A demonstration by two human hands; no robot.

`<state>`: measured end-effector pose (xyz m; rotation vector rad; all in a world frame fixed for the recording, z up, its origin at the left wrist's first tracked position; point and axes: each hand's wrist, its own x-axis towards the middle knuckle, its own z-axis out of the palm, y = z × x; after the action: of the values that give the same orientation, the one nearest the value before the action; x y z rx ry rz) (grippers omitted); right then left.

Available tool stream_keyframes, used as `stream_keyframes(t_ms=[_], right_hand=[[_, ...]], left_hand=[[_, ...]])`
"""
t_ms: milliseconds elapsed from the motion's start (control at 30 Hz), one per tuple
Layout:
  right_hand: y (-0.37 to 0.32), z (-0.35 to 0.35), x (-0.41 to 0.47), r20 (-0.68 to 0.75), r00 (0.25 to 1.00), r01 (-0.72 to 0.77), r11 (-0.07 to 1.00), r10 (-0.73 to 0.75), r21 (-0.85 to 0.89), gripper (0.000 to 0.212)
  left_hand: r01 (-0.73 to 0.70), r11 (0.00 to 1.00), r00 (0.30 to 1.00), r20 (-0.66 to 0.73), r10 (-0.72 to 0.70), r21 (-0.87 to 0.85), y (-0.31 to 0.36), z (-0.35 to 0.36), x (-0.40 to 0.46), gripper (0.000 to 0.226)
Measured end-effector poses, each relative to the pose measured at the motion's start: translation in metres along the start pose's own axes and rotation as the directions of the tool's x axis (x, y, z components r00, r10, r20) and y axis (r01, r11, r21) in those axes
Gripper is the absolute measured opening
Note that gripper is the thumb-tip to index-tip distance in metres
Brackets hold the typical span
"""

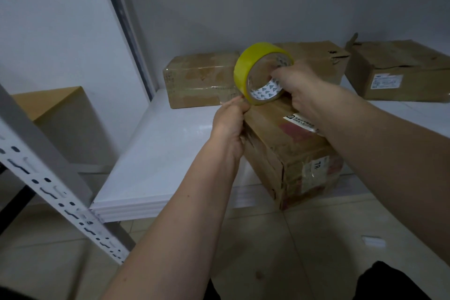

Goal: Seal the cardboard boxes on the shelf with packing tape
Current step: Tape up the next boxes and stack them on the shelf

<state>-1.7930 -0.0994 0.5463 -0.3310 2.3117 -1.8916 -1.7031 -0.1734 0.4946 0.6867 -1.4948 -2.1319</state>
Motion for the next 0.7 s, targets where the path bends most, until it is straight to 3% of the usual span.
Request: stream_keyframes(t_ms=[100,233,367,467,533,700], right_hand=[[0.002,0.000,-0.001,0.001,1.000,-0.003,1.000,0.002,0.015,0.033],[0.002,0.001,-0.004,0.006,1.000,0.008,1.000,-0.008,0.020,0.029],[0.002,-0.003,-0.005,0.011,1.000,-0.002,0.999,0.001,0.036,0.026],[0.003,-0.003,-0.003,0.003,1.000,-0.010,0.999,0.010,0.047,0.028],[0.002,-0.003,-0.002,0.016,1.000,-0.003,1.000,0.002,0.024,0.025],[0.003,-0.002,-0.004,0.032,0.999,-0.005,1.000,0.005,0.016,0.016]], left_hand=[[0.028,1.000,0.995,-0.099,-0.027,0.005,0.005,0.004,0.003,0.020],[0.055,0.998,0.973,-0.225,-0.048,0.022,0.006,0.008,0.013,0.024],[0.072,0.997,0.969,-0.237,-0.073,-0.011,0.005,0.010,0.016,0.028],[0.083,0.996,0.985,-0.154,-0.080,0.014,-0.003,0.006,0.010,0.011],[0.076,0.995,0.991,-0.119,-0.069,0.057,-0.005,0.005,0.011,0.013],[0.087,0.987,0.982,-0.175,-0.063,0.135,0.002,0.009,0.022,0.021]])
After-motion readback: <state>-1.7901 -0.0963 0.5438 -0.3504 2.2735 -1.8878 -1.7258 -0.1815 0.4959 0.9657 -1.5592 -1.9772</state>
